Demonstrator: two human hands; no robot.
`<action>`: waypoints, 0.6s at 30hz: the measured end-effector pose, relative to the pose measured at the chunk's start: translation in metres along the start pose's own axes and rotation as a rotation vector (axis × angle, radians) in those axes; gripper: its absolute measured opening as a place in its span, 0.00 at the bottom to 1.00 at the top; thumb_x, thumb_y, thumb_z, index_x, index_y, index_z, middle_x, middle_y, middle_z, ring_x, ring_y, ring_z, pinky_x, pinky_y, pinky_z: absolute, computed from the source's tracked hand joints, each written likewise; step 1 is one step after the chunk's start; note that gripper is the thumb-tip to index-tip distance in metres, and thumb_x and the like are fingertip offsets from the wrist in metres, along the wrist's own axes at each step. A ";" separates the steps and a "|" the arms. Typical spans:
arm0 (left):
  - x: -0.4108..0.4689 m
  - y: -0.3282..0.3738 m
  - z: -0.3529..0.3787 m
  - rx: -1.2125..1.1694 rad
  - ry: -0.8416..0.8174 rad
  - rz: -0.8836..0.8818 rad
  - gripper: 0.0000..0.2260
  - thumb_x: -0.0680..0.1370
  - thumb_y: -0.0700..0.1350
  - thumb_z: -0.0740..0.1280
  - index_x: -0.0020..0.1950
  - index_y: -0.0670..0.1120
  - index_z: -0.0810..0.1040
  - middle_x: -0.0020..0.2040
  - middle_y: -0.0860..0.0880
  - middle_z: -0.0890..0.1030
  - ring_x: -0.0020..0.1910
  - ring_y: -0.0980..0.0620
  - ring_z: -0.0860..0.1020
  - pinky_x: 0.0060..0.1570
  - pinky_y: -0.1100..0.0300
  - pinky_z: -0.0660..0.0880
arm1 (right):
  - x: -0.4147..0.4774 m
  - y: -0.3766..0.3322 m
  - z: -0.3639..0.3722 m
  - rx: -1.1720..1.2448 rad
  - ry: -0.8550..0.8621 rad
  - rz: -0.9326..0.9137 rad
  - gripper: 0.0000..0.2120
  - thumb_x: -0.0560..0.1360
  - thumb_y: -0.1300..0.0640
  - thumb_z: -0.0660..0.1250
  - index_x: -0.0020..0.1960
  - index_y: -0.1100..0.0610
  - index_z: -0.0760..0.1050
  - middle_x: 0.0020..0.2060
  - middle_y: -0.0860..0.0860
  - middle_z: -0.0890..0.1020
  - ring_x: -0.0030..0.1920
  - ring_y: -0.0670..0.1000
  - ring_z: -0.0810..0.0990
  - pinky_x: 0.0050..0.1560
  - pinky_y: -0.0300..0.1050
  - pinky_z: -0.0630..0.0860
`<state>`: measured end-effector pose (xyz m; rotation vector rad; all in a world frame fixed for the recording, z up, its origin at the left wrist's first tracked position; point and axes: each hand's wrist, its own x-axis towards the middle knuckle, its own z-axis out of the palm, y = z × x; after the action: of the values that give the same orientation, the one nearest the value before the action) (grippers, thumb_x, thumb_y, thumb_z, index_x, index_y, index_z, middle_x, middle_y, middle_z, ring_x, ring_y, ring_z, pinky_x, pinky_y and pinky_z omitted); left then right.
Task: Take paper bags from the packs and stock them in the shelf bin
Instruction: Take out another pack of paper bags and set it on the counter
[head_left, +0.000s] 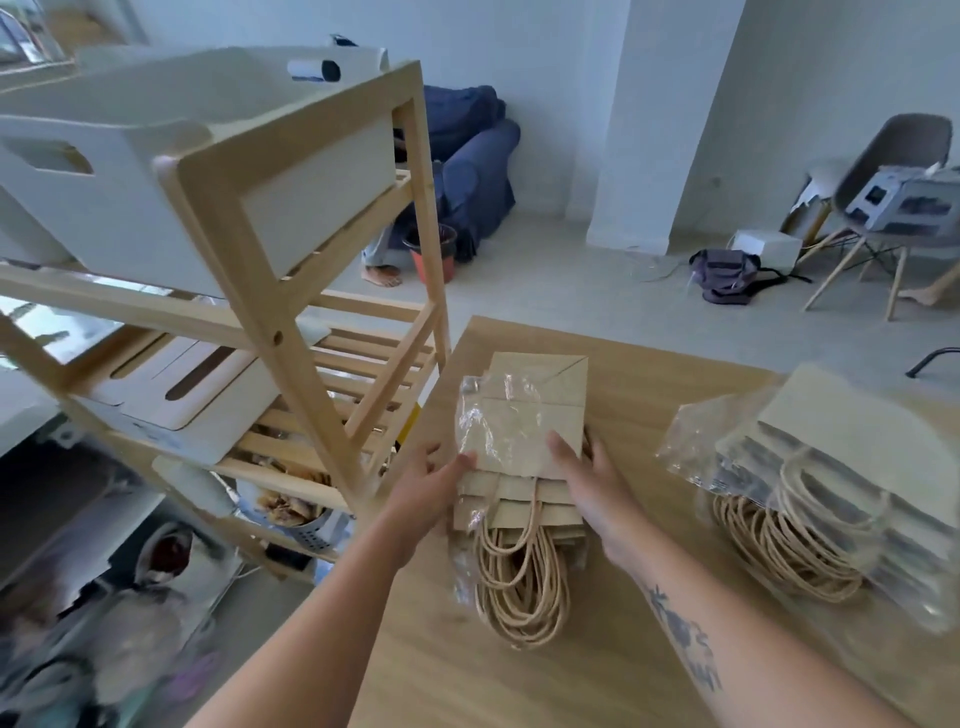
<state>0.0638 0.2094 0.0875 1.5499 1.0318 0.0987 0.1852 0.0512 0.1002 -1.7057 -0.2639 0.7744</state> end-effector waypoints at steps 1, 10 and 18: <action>0.003 0.002 -0.002 0.005 0.009 0.004 0.31 0.76 0.63 0.67 0.75 0.55 0.63 0.68 0.47 0.73 0.58 0.46 0.77 0.51 0.53 0.76 | 0.006 -0.003 -0.001 -0.013 0.044 0.003 0.35 0.75 0.34 0.63 0.77 0.46 0.58 0.72 0.44 0.68 0.69 0.50 0.69 0.64 0.48 0.68; 0.007 0.002 0.005 -0.148 -0.034 0.083 0.25 0.80 0.54 0.66 0.76 0.56 0.64 0.68 0.53 0.74 0.62 0.53 0.75 0.59 0.57 0.72 | 0.008 0.001 0.009 -0.095 0.235 0.046 0.13 0.82 0.50 0.60 0.65 0.46 0.71 0.59 0.49 0.80 0.55 0.52 0.79 0.54 0.50 0.78; 0.021 -0.013 0.002 -0.182 -0.154 0.086 0.28 0.72 0.63 0.67 0.72 0.62 0.69 0.63 0.57 0.80 0.58 0.56 0.81 0.61 0.51 0.77 | -0.006 -0.007 0.007 0.223 0.263 0.143 0.06 0.78 0.56 0.68 0.54 0.53 0.76 0.54 0.54 0.83 0.56 0.56 0.80 0.63 0.58 0.75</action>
<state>0.0705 0.2204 0.0659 1.4127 0.8120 0.1276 0.1777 0.0554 0.1081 -1.6038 0.1227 0.6480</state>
